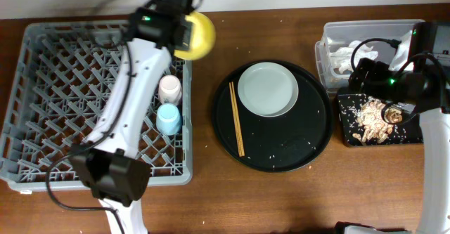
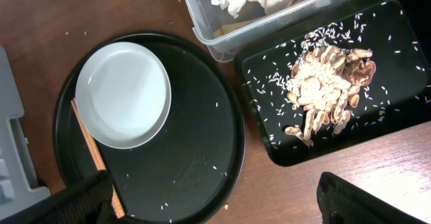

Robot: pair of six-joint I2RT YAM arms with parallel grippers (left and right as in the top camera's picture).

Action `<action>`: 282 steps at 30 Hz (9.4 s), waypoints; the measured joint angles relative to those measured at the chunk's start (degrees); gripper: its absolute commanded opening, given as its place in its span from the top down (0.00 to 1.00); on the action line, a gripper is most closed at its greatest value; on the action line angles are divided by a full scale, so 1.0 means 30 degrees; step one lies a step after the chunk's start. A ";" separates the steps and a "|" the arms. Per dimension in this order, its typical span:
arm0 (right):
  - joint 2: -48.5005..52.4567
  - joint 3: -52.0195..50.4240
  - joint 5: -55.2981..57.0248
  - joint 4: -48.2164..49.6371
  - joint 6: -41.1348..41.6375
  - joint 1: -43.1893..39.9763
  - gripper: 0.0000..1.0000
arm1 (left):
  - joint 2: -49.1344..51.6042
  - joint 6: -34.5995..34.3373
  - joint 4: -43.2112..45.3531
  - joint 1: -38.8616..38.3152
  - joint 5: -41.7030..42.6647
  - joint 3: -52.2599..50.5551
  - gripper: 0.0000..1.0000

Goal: Sort waste into correct bins and load items into the dishwasher rack
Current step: 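Grasp the yellow bowl with the left gripper and lift it, then place the yellow bowl in the back of the rack, then grasp the white plate edge with the left gripper and lift it, then stand the white plate upright in the rack with the left gripper, then grasp one wooden chopstick from the tray with the left gripper, then insert the chopstick upright into the rack, then grasp the second chopstick from the tray with the left gripper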

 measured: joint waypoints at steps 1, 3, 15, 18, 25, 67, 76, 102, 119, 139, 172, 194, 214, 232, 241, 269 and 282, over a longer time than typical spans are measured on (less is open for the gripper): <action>0.0000 0.0000 0.0000 0.0015 0.0007 0.0000 0.02 | -0.0029 0.0619 0.0452 0.0423 -0.1515 0.0022 0.99; 0.0000 0.0000 0.0000 0.0109 0.0000 0.0000 0.02 | 0.0277 0.2062 0.1523 0.0918 -0.3898 0.0022 0.99; 0.0947 -0.0007 0.0073 0.0291 0.0000 0.0000 0.01 | 0.5763 0.3293 0.3942 0.1180 -1.3726 0.0015 1.00; 0.0962 -0.0007 0.0073 0.0291 -0.0015 0.0000 0.01 | 0.6084 0.3031 0.3825 0.1180 -1.4054 0.0007 1.00; 0.0962 -0.0007 0.0073 0.0291 -0.0007 0.0000 0.01 | 0.6084 0.2186 0.1953 0.1180 -1.3049 0.0007 1.00; 0.0962 -0.0015 0.0073 0.0291 -0.0007 0.0000 0.01 | 0.6091 0.0204 0.0969 -0.4342 1.2662 0.0495 0.39; 0.0962 -0.0015 0.0073 0.0211 -0.0007 0.0000 0.01 | 0.6215 -0.4517 0.4648 -0.4342 0.9224 -0.1508 0.45; 0.0962 -0.0015 0.0073 -0.0138 -0.0073 0.0000 0.01 | 0.8881 -0.3759 -0.1610 -0.4670 0.9355 0.3402 0.99; 0.0969 -0.0015 0.0080 -0.0058 -0.0066 0.0000 0.01 | -0.0670 0.0641 -1.0440 0.0306 -0.0277 1.3857 0.99; 0.2827 -0.0029 0.0080 0.0291 -0.0080 0.0000 0.01 | -0.4036 0.2958 0.0765 0.2863 -0.9581 -0.8335 1.00; 0.2827 -0.0029 0.0080 0.0299 -0.0073 0.0000 0.01 | -0.4036 -0.4255 -0.5858 -0.0306 -1.2859 -0.8706 1.00; 0.2827 -0.0029 0.0073 0.0299 -0.0066 0.0000 0.00 | -0.4058 -0.3257 -0.3104 -0.0306 -0.0153 -0.4546 0.19; 0.2827 -0.0029 0.0073 -0.0058 -0.0066 0.0000 0.00 | 0.5180 -0.6943 0.1596 -0.5187 0.9151 -0.3978 0.61; 0.2827 -0.0029 0.0073 -0.0525 -0.0073 0.0000 0.01 | 0.7096 -0.8102 0.3191 -0.5829 0.8779 -0.3963 0.99; 0.2827 -0.0029 0.0073 -0.0561 -0.0073 0.0000 0.00 | 0.7956 -0.6237 -0.2208 -0.5901 0.9151 0.0991 0.99; 0.2841 -0.0036 0.0073 0.0000 -0.0073 0.0000 0.01 | -0.1151 -0.0306 -0.3111 0.3308 0.6411 -0.8029 0.29; 0.2841 -0.0029 0.0073 -0.0022 -0.0080 0.0000 0.01 | 0.0481 -0.2040 -0.1749 -0.2229 1.0120 -0.3016 0.58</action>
